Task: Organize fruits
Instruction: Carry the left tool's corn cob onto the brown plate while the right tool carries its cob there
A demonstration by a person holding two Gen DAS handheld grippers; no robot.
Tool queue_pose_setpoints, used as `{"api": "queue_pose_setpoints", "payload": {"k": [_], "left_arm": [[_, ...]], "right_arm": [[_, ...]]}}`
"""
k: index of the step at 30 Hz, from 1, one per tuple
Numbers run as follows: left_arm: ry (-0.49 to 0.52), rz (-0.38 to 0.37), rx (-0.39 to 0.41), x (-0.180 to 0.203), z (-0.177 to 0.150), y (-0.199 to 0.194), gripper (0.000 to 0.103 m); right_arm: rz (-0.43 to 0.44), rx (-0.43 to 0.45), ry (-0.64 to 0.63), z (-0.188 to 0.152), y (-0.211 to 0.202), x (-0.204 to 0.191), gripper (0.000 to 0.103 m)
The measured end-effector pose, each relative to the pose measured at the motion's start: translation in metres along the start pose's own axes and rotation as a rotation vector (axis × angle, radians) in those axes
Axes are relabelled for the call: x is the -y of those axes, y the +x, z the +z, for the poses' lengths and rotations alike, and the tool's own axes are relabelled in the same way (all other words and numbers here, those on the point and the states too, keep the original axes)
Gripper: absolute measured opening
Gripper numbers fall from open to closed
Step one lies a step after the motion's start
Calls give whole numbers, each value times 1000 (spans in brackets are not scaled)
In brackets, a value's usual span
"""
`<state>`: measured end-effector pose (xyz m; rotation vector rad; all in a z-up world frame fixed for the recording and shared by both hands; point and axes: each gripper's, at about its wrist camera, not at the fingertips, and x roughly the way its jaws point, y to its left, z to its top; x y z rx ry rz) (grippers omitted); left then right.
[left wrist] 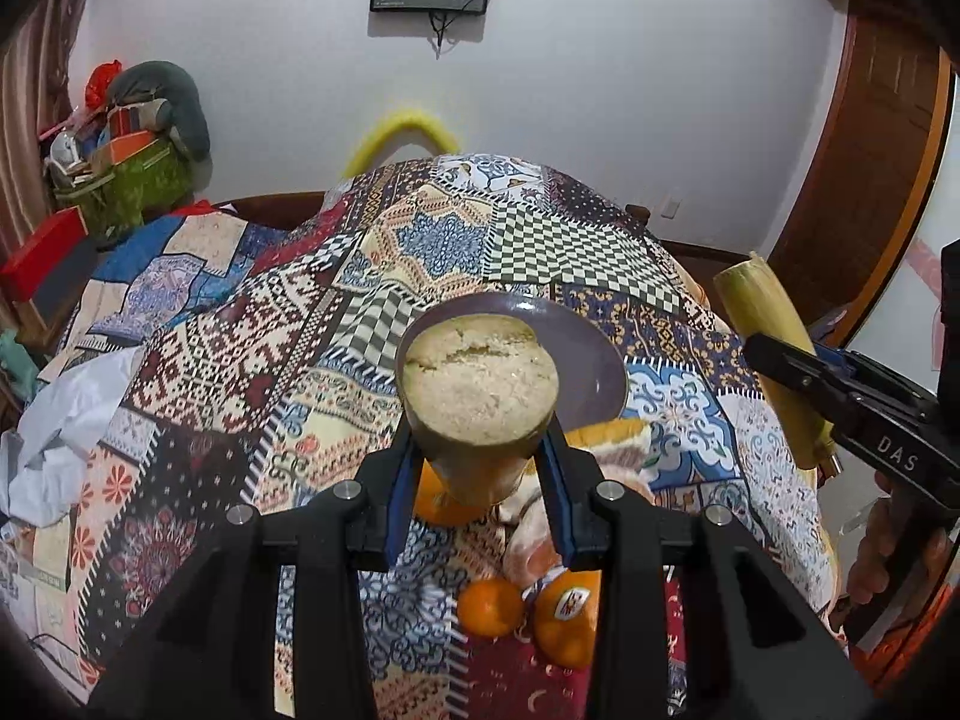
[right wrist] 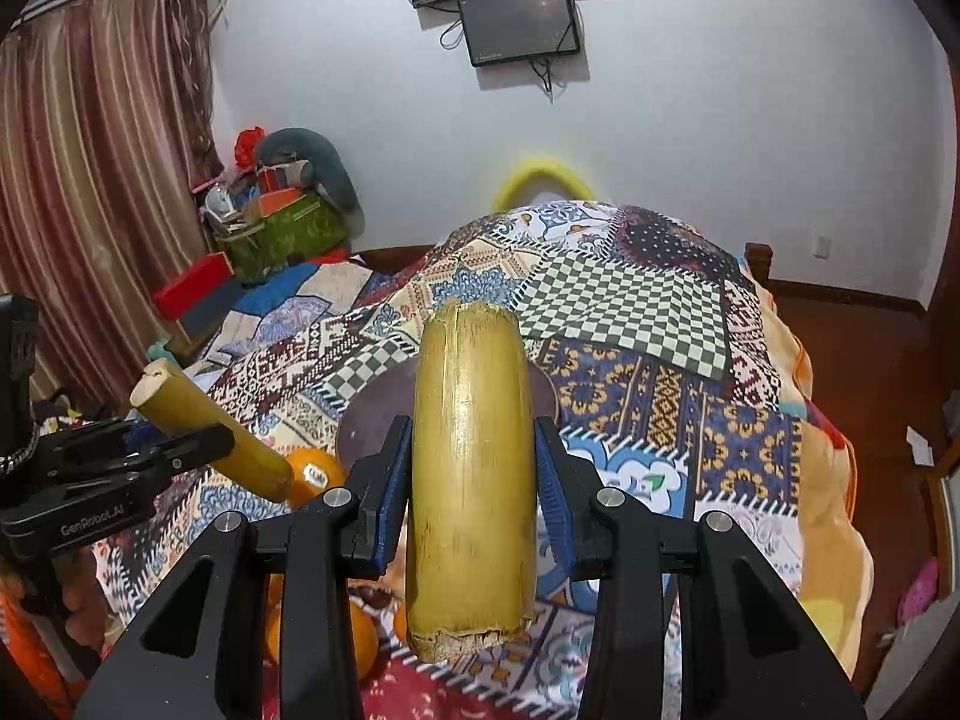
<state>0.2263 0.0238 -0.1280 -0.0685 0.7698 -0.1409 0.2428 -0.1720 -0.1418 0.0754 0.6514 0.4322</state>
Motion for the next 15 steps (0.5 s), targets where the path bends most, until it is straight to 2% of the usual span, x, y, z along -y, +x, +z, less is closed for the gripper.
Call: {"api": "queue_pose_setpoints", "payload": {"k": [15], "left_arm": [[54, 48, 13, 3, 30, 45, 37]], "right_arm": [[14, -13, -33, 18, 45, -1, 36]]}}
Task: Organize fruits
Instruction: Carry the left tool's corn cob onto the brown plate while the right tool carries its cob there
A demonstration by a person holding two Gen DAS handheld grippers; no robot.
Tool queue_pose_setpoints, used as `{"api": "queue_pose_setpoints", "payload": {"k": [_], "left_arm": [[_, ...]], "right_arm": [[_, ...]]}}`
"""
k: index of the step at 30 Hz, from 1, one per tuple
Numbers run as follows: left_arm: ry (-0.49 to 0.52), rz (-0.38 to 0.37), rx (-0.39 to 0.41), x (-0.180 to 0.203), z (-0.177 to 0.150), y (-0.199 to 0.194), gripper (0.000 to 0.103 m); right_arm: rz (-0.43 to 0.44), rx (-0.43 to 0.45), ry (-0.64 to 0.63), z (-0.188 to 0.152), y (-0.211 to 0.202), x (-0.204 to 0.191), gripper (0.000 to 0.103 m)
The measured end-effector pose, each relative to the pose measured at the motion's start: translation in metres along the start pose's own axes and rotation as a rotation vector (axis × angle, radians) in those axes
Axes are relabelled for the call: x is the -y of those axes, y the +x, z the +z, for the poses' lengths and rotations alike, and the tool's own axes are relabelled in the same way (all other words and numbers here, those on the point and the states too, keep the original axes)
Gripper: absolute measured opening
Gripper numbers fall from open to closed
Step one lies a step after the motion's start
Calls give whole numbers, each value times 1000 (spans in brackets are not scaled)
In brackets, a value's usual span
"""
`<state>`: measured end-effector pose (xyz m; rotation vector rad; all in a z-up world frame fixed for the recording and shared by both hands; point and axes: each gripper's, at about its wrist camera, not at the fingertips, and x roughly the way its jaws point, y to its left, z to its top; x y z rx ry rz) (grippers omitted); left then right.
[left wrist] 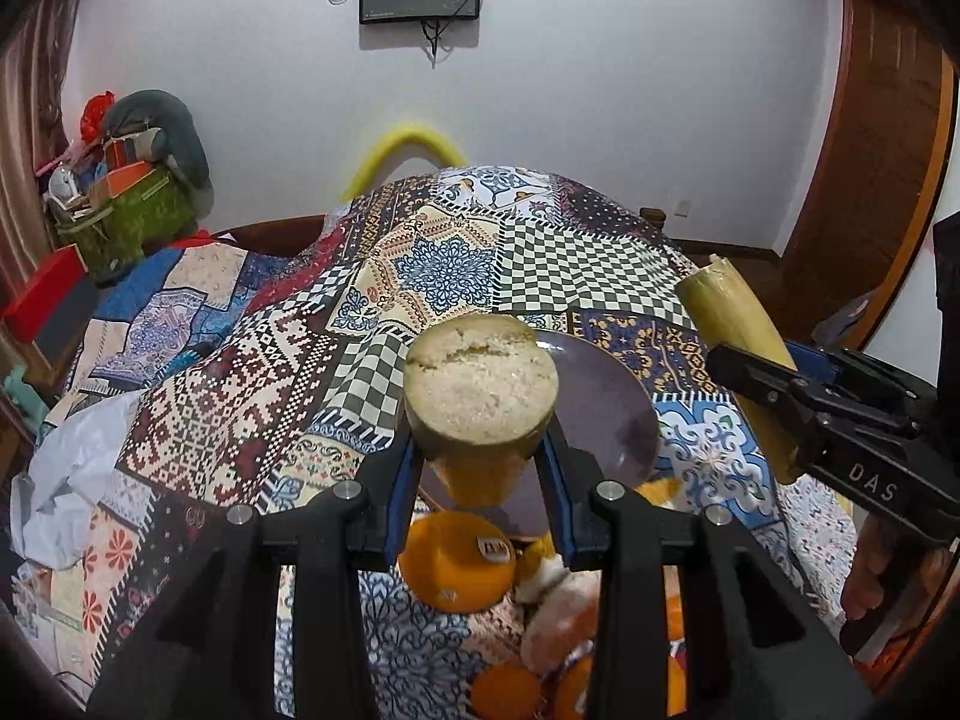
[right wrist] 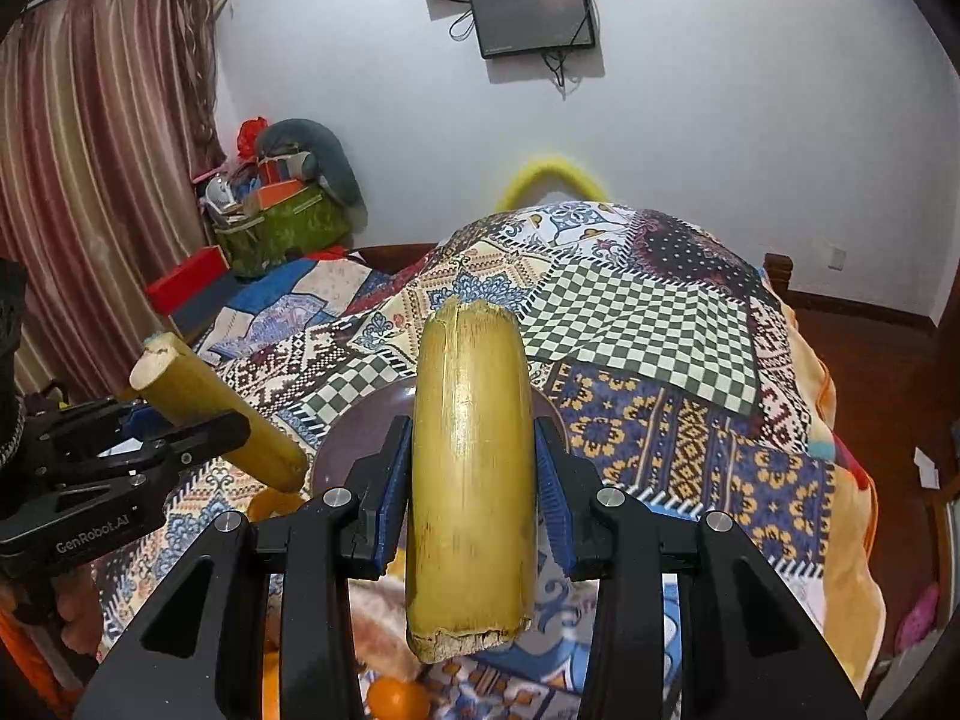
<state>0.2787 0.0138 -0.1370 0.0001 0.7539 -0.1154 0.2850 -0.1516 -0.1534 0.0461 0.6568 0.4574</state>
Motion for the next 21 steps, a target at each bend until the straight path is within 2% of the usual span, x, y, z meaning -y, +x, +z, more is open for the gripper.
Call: {"api": "queue_pose_setpoints", "payload": {"k": [10, 17, 21], "left_arm": [[-29, -18, -64, -8, 8, 44, 37], [-10, -12, -102, -5, 11, 69, 37], [-16, -37, -137, -6, 14, 83, 37]], "right_arm": [[-15, -40, -30, 6, 39, 4, 36], [-24, -73, -48, 8, 64, 9, 36], [-28, -105, -68, 7, 78, 10, 36]]}}
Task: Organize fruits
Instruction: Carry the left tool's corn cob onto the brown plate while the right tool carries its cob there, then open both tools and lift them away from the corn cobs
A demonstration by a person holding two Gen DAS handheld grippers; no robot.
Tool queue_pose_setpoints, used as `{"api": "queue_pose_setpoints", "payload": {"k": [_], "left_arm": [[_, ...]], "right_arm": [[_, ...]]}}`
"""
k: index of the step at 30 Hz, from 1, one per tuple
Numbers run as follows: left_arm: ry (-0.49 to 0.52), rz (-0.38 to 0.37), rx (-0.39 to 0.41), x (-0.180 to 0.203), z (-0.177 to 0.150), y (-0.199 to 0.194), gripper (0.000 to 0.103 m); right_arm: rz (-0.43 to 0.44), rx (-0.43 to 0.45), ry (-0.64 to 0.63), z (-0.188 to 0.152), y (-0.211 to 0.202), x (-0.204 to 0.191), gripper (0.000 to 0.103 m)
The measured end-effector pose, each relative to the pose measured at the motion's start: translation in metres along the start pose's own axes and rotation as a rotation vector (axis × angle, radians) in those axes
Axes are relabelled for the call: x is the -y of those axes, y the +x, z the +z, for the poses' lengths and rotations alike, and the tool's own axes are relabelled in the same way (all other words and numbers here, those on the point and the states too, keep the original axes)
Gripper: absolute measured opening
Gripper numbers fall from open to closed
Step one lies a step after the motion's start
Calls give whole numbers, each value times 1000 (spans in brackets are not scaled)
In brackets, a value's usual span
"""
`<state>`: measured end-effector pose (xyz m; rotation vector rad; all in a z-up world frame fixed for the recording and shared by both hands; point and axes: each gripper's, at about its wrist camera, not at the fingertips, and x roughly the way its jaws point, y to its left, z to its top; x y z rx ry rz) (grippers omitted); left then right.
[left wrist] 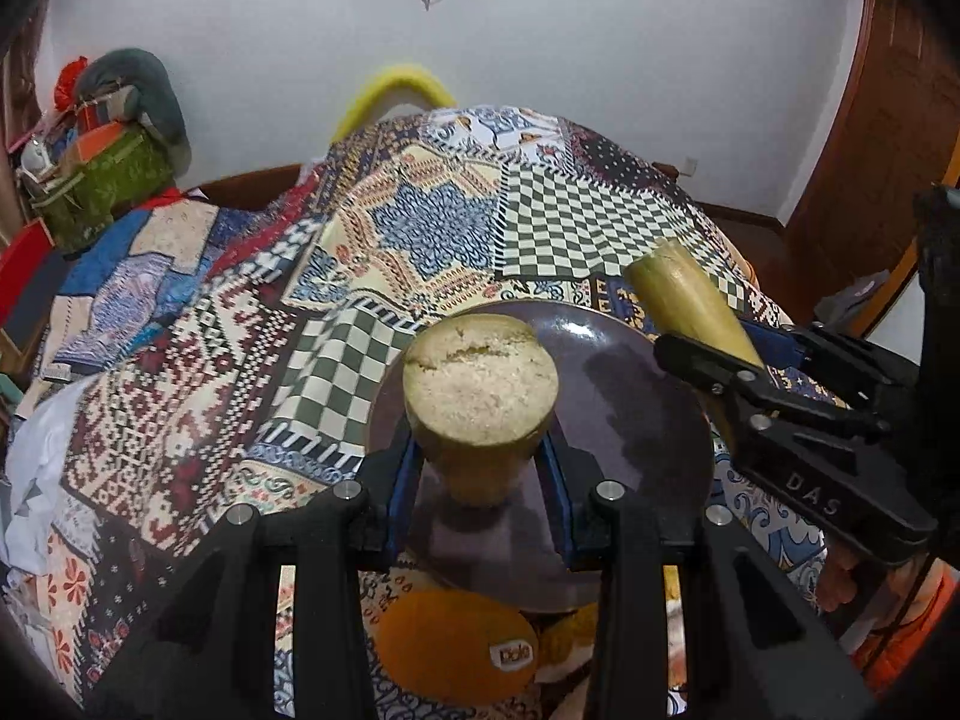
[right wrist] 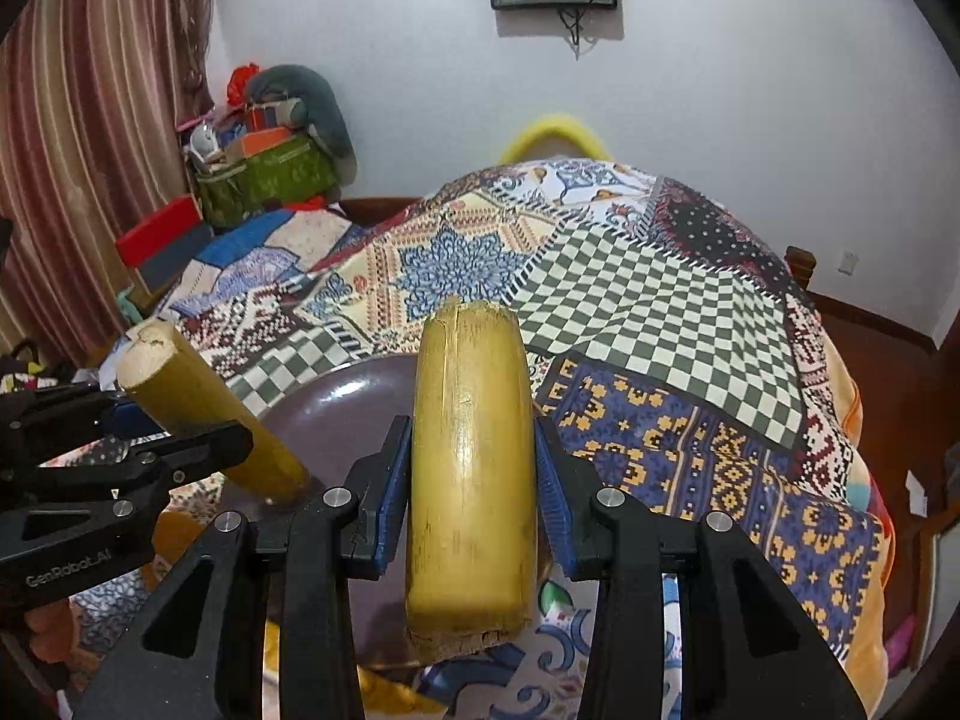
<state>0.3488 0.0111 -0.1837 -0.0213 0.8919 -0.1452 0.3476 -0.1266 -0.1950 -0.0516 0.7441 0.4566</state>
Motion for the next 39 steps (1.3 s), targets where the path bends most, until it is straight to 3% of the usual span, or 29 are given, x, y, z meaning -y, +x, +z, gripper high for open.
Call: {"api": "queue_pose_setpoints", "payload": {"k": [23, 30, 39], "left_arm": [[-21, -10, -80, -9, 25, 44, 37], [-22, -15, -71, -9, 24, 39, 37], [-15, -11, -10, -6, 17, -5, 37]], "right_arm": [[32, -129, -10, 4, 43, 4, 36], [32, -92, -12, 12, 29, 5, 37], [33, -35, -18, 12, -7, -1, 39]]}}
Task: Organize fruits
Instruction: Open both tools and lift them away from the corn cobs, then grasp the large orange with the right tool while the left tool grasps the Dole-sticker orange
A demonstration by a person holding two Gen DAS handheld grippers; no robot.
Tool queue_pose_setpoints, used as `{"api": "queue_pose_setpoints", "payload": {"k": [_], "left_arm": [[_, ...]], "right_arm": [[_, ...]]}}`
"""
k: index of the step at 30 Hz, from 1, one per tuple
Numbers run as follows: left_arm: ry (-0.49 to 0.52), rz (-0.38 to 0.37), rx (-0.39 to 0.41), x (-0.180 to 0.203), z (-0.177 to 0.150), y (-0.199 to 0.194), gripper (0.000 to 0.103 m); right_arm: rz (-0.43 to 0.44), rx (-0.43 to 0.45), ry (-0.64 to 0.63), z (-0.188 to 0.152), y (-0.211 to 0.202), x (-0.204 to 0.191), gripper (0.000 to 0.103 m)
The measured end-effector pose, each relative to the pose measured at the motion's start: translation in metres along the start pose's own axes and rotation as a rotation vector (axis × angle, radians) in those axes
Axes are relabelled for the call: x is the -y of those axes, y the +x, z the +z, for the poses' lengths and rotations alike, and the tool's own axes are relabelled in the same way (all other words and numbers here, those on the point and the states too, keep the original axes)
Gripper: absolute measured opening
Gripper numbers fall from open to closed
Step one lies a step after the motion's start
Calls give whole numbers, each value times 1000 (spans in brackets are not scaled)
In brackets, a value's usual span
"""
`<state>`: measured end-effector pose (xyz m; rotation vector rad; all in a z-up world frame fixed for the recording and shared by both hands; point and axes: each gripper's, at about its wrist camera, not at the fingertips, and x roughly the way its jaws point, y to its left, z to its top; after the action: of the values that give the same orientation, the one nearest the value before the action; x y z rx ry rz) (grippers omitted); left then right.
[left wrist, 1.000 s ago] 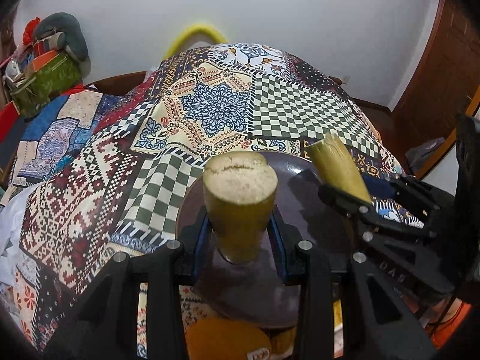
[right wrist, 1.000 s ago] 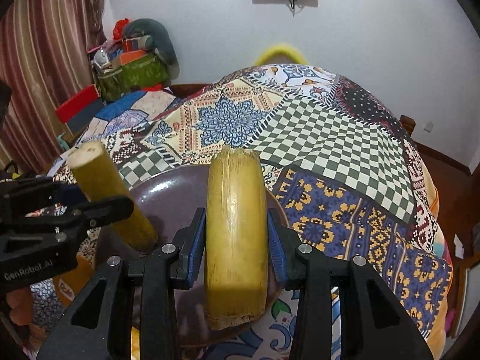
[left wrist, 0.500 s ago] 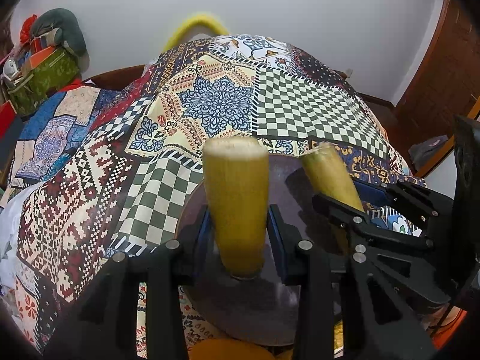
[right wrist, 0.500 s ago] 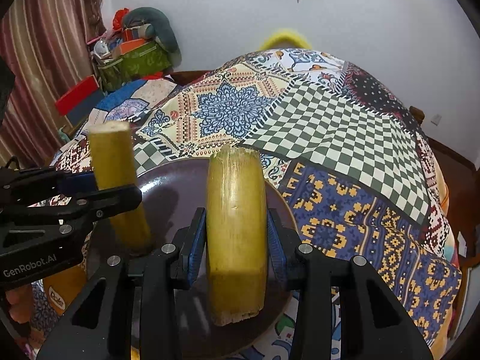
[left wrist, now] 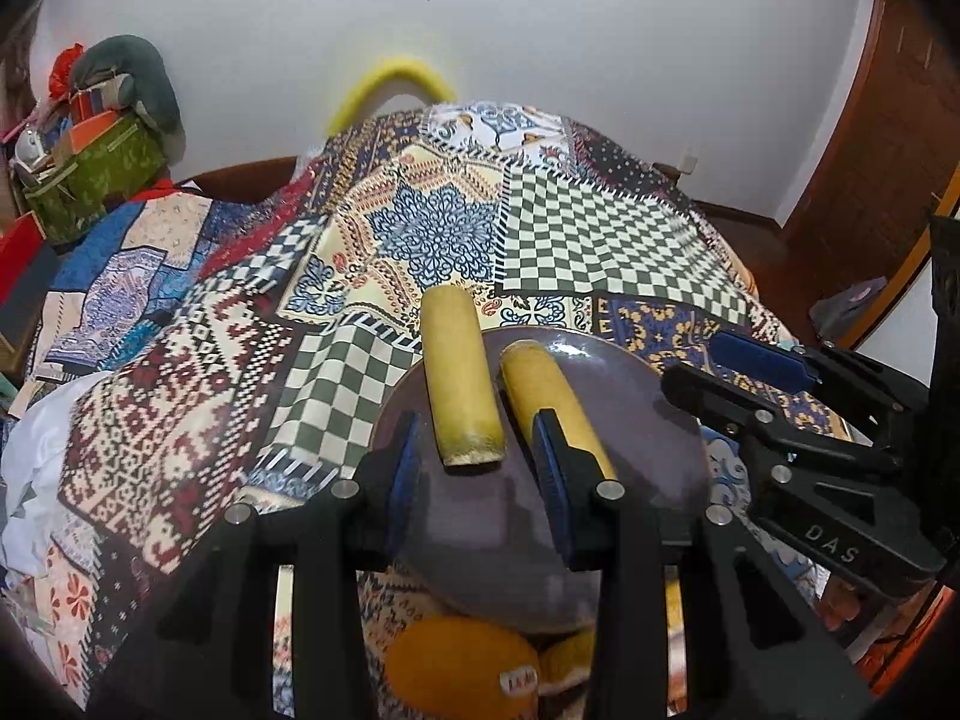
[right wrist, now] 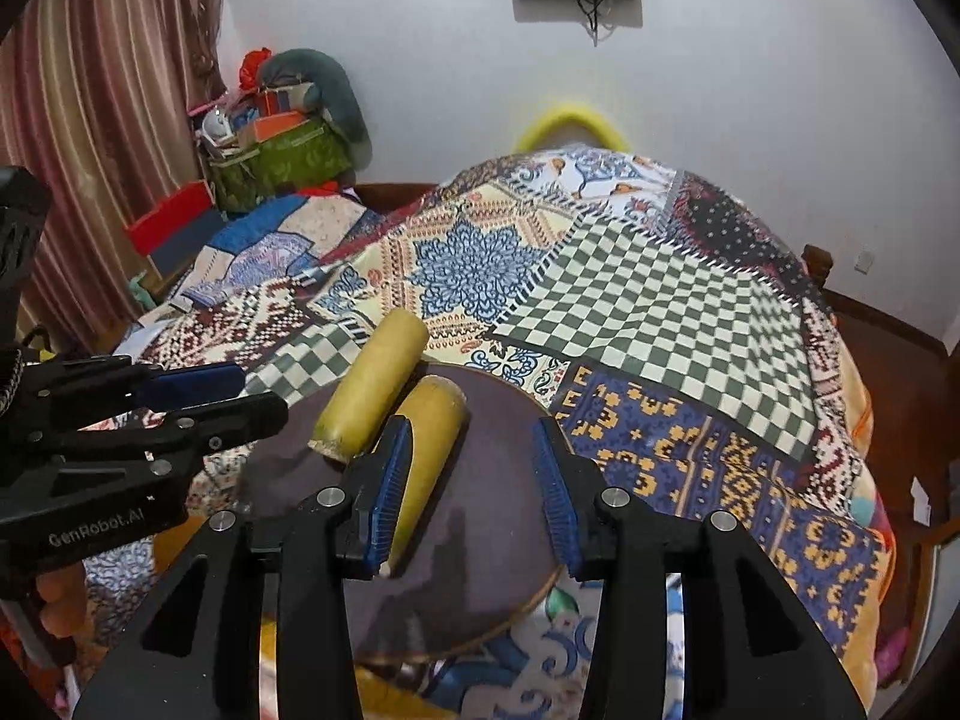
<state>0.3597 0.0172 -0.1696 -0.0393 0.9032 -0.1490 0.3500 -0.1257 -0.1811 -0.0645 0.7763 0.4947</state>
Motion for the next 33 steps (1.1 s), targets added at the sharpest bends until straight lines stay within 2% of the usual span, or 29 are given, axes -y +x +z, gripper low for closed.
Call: {"api": "queue_pose_setpoints", "payload": {"k": [12, 19, 21, 23, 33], "left_arm": [[15, 7, 78, 3, -37, -81, 37], [13, -8, 86, 9, -67, -114, 37], [14, -10, 86, 10, -77, -122, 39], [12, -10, 86, 10, -85, -129, 42], [-12, -8, 57, 5, -128, -147, 49]], "right_arm": [[-6, 70, 8, -22, -67, -19, 41], [-1, 89, 1, -48, -103, -38, 50], [-1, 91, -3, -56, -111, -44, 56], [3, 90, -7, -65, -116, -50, 60], [36, 14, -21, -103, -113, -81, 61]]}}
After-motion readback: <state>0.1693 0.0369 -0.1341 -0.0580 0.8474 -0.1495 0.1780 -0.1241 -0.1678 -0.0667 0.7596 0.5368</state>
